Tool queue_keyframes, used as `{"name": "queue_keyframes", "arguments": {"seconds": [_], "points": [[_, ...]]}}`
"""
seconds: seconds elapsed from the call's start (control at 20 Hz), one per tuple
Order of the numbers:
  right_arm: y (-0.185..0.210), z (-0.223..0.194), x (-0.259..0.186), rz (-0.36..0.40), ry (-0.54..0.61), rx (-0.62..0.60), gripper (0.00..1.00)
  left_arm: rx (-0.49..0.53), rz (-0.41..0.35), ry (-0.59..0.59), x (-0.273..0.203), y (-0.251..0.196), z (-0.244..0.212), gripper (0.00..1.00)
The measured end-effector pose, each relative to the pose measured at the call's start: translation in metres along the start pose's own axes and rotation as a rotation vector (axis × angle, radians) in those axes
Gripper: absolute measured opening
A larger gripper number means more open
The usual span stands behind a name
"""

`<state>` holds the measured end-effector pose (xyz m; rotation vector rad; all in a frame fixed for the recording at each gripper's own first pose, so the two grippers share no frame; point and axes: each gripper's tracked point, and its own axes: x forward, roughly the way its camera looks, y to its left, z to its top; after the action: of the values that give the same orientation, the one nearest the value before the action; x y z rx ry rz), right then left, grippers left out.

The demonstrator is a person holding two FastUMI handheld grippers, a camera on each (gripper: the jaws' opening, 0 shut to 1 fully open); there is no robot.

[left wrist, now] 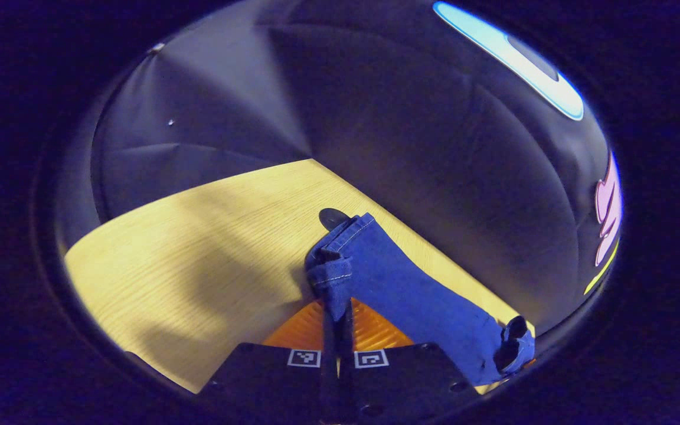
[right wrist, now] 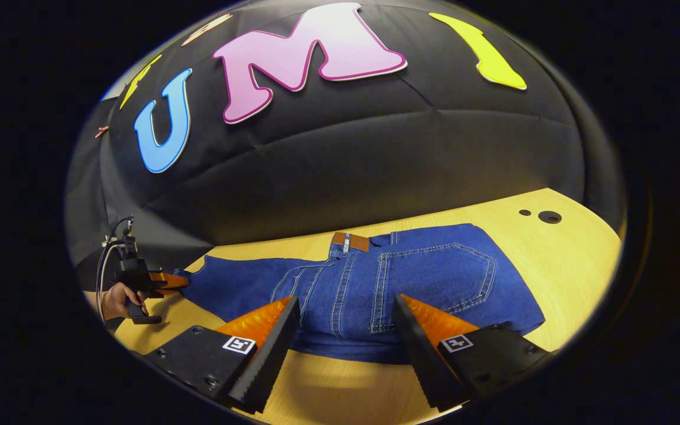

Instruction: Grasp the waist and the cuffs of the jeans and fold them to make the two legs overlap; first hold the waist and fold one-third of the jeans toward the cuffs, then hold the cuffs and fold the remaining one-third in the same direction to finish folding.

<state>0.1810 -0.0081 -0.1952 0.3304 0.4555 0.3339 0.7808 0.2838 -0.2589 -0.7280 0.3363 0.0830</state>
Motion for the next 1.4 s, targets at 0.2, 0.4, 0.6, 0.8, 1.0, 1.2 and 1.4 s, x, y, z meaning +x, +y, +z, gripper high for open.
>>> {"name": "queue_keyframes", "arguments": {"seconds": [0.2, 0.4, 0.6, 0.8, 1.0, 1.2, 1.4], "points": [[-0.003, 0.003, -0.004, 0.001, 0.005, -0.004, 0.97, -0.149, -0.136, -0.096, -0.016, -0.027, 0.030, 0.06], [-0.011, 0.004, -0.011, -0.011, 0.002, -0.005, 0.97, -0.255, -0.247, -0.112, -0.028, -0.063, 0.038, 0.06], [-0.019, 0.010, -0.017, -0.030, -0.005, -0.024, 0.97, -0.259, -0.370, -0.109, -0.048, -0.128, 0.036, 0.06], [-0.040, 0.030, -0.030, -0.078, -0.039, -0.033, 0.97, -0.172, -0.481, -0.114, -0.081, -0.205, 0.030, 0.10], [-0.075, 0.054, -0.055, -0.142, -0.076, -0.054, 0.97, -0.130, -0.590, -0.094, -0.118, -0.287, 0.008, 0.06], [-0.121, 0.069, -0.082, -0.211, -0.091, -0.075, 0.97, -0.198, -0.688, -0.010, -0.135, -0.364, -0.043, 0.05], [-0.172, 0.082, -0.110, -0.285, -0.106, -0.128, 0.97, -0.171, -0.743, 0.091, -0.132, -0.443, -0.117, 0.06]]}}
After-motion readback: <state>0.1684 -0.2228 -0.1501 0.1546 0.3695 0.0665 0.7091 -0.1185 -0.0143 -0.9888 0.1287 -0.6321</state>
